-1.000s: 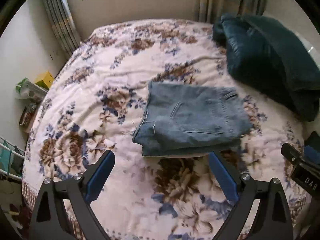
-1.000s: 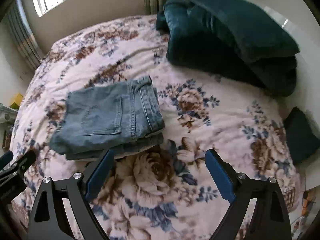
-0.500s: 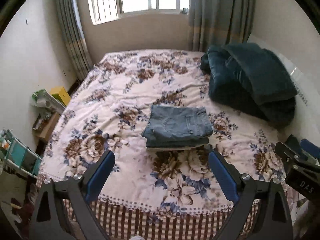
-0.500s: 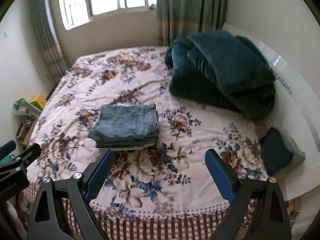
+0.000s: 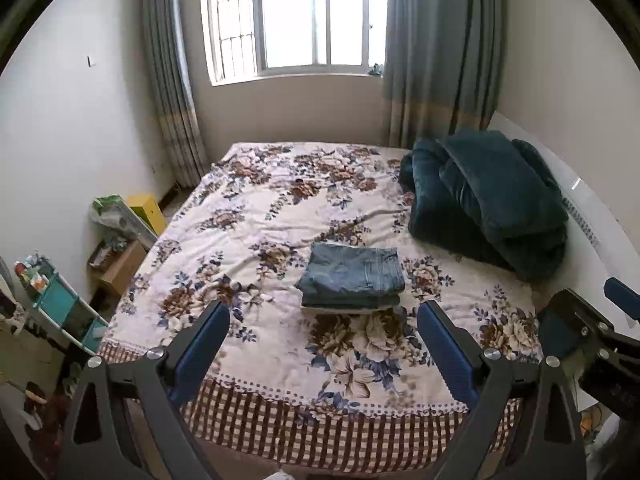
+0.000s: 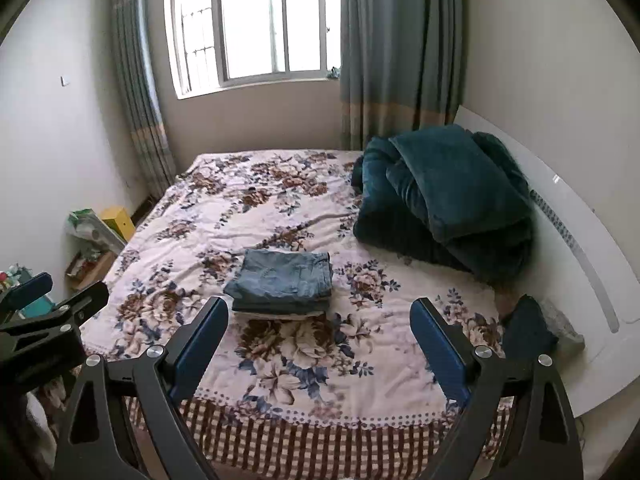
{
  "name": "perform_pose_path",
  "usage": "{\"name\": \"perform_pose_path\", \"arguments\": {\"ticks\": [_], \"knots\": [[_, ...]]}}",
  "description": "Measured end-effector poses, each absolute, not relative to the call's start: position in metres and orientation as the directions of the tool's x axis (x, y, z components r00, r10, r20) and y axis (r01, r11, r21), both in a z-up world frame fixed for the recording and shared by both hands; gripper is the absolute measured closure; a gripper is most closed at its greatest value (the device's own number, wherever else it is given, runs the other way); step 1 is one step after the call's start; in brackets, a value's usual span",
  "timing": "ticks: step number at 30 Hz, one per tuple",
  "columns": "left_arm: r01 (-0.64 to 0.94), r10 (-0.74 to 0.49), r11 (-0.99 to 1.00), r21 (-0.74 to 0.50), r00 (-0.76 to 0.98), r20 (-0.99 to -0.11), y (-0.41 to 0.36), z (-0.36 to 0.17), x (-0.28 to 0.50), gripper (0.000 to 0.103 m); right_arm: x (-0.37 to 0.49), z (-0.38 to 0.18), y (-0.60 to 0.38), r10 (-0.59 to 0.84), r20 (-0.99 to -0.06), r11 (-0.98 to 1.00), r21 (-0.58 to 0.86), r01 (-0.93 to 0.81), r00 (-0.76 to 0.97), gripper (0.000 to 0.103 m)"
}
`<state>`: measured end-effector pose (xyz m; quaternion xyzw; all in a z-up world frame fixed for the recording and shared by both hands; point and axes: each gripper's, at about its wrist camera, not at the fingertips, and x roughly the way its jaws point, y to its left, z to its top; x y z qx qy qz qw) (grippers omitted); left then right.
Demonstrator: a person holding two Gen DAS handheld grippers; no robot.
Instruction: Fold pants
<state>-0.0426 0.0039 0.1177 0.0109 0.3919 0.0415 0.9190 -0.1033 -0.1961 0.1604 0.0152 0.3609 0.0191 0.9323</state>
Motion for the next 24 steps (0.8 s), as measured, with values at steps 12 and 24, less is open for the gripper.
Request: {"name": "perform_pose_path", "arguments": {"ticks": [12,24], "knots": [[-0.077,0.103,0.995,0.069,0.730,-0.675,-0.004,0.138,-0.068,0.005,-0.142,0.194,-0.210,0.079,-0.667,0.996,0.080,-0.034,0.741,0.008],[-0.091,0.136,0.991,0.101,0.693,-0.708,0.001,0.103,-0.017,0.000,-0.079,0.160,-0.208,0.033,-0.670,0.998,0.058,0.008,0.742,0.001]]}}
